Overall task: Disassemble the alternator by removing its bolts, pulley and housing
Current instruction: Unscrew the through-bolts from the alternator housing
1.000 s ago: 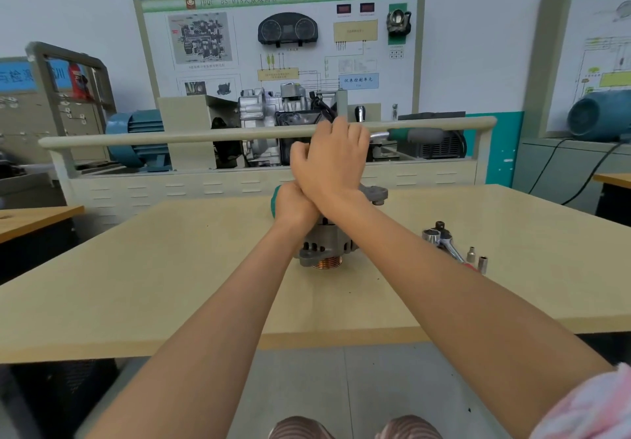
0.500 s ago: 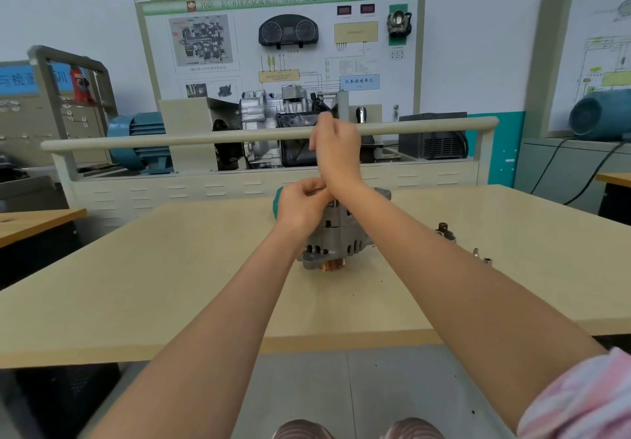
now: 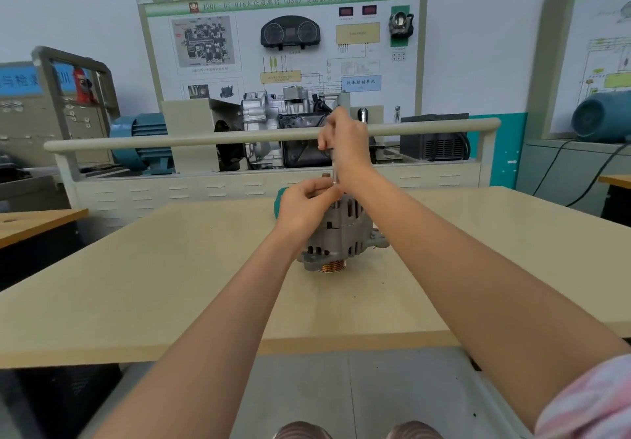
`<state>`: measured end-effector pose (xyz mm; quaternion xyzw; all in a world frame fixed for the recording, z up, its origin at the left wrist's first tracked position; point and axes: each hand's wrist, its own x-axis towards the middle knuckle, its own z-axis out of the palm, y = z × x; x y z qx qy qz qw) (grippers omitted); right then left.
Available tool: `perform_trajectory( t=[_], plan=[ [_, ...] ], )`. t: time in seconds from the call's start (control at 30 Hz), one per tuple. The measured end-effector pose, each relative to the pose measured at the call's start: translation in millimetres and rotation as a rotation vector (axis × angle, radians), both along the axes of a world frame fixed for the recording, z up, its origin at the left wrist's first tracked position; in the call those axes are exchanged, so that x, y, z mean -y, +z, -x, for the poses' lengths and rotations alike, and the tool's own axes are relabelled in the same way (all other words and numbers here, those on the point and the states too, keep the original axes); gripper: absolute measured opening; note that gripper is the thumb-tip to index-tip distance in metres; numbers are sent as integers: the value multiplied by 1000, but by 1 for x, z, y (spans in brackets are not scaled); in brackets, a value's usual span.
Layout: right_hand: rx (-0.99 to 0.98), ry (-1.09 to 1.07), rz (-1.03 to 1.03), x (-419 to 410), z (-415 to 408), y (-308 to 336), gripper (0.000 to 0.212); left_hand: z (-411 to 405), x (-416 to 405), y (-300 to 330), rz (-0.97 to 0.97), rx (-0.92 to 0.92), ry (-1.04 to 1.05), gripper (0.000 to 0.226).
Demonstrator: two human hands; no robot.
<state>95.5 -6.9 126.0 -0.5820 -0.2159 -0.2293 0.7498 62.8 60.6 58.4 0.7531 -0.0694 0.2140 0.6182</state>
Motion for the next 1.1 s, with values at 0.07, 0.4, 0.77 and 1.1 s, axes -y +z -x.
perform_trajectory(
  t=[0.07,0.4,0.77,1.1],
  plan=[
    [-45,72,-70,2,0,3,50,-1,-1,1,10,-9,5,22],
    [329,-984,898,-12,5,-24,27,-3,1,1,-34,-6,107,20],
    [-70,105,-108,2,2,2,44,-2,2,-3,-41,55,53,20],
    [401,-1000,973,-6,3,-24,30,-7,3,0,-71,-8,149,25]
  ],
)
